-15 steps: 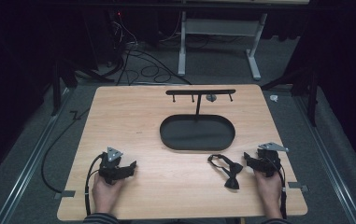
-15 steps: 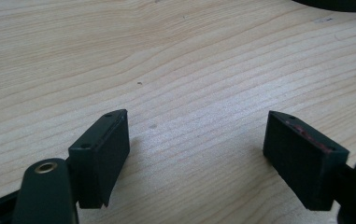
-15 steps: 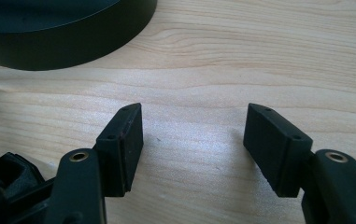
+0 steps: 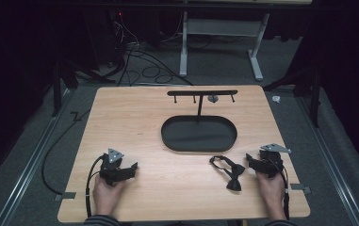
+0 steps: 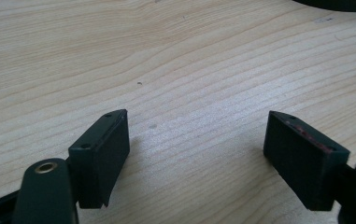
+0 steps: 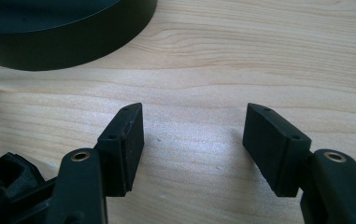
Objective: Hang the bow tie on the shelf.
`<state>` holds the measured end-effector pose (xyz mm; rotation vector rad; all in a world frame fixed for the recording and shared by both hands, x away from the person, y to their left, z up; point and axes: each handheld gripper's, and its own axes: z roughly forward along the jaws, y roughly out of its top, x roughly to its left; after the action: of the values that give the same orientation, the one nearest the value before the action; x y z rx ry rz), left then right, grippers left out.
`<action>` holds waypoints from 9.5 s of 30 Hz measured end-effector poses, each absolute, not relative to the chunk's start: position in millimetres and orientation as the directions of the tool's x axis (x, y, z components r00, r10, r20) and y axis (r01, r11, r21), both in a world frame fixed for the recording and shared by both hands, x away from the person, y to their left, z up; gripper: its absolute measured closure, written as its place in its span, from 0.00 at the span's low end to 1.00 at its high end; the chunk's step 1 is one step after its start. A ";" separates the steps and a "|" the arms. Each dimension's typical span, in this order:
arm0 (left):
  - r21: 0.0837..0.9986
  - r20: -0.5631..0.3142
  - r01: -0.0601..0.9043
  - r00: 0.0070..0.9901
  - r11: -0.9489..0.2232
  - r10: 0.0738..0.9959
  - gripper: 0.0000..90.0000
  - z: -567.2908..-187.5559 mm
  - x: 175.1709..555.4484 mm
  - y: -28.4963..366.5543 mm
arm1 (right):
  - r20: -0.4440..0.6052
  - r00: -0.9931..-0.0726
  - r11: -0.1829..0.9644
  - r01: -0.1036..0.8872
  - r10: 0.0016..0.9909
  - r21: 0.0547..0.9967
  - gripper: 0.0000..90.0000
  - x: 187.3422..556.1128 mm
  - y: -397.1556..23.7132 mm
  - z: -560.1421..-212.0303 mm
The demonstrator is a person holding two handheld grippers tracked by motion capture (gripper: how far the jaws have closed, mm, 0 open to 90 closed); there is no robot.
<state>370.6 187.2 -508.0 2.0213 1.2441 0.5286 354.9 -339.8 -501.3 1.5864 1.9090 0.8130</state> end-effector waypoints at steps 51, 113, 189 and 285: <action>0.737 -0.016 0.606 0.457 -0.298 0.889 0.25 -508.0 370.4 187.2 | 0.079 -0.281 0.113 0.605 0.956 0.789 0.60 321.3 -330.6 -473.5; 0.738 -0.016 0.605 0.457 -0.298 0.889 0.25 -508.1 370.3 187.2 | 0.058 -0.530 0.332 0.609 0.846 0.720 0.95 349.6 -262.4 -493.2; 0.738 -0.016 0.605 0.458 -0.298 0.889 0.25 -508.1 370.3 187.3 | 0.014 -0.480 0.237 0.458 0.877 0.857 0.95 366.9 -289.6 -389.1; 0.739 -0.021 0.606 0.458 -0.295 0.889 0.26 -508.0 370.6 187.4 | 0.029 -0.330 0.157 0.523 0.943 0.838 0.92 467.2 -298.2 -355.3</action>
<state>370.6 187.4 -508.0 2.0176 1.2427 0.5235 467.2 -298.2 -355.3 1.3892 1.9258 1.0695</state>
